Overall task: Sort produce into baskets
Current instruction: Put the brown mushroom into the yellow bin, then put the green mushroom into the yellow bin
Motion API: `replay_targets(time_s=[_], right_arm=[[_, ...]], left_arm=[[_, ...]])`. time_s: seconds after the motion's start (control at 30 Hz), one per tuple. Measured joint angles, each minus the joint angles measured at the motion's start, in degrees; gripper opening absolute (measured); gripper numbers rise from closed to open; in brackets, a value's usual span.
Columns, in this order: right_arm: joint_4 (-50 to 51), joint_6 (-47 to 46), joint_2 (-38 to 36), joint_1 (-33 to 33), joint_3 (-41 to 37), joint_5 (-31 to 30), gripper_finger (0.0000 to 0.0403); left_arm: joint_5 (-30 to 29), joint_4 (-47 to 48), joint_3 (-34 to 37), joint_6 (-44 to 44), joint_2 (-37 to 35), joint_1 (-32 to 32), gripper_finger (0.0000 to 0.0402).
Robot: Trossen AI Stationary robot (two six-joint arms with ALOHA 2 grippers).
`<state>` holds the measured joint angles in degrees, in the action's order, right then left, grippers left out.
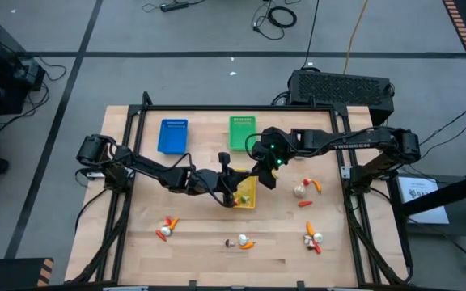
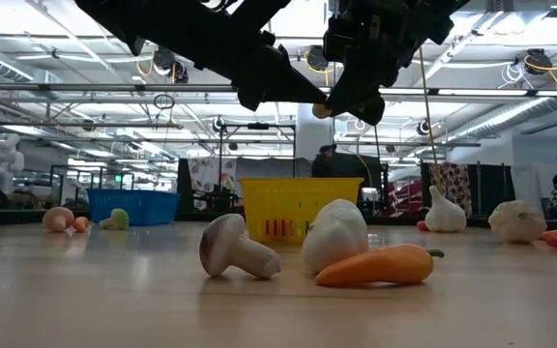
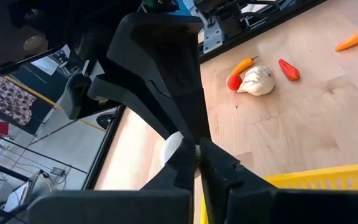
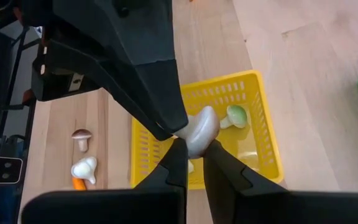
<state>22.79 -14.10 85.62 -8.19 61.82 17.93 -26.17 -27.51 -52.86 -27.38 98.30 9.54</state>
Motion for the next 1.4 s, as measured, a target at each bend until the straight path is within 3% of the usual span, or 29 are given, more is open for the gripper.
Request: replay_targets(time_s=[0.13,0.27,0.53,0.73,0.9,1.27,1.4], right_arm=[[-0.1,1.5,0.0,0.0,0.0,0.0,0.0042],[0.6,3.0,0.0,-0.5,0.0,0.4,0.009],[13.1,4.6,0.0,-1.6,0.0,0.3,0.0185],[20.6,3.3,0.0,1.6,0.0,0.4,0.0203],[19.4,1.6,0.0,4.5,0.0,0.2,0.0199],[16.3,-0.2,0.0,11.2,0.0,-2.1,0.0198],[16.0,0.0,0.0,13.3,0.0,-3.2,0.0198]], left_arm=[[0.0,0.0,0.0,0.0,0.0,0.0,0.0011],[-0.2,0.2,0.0,-0.2,0.0,0.3,0.0012],[-0.8,4.0,0.0,2.6,0.0,2.3,0.0013],[10.3,12.1,0.0,13.5,0.0,2.4,0.0013],[11.0,13.6,0.0,17.8,0.0,1.9,0.0017],[11.0,13.6,0.0,19.6,0.0,0.1,0.0149],[10.6,16.6,-2.2,19.4,-0.2,-0.1,0.0177]])
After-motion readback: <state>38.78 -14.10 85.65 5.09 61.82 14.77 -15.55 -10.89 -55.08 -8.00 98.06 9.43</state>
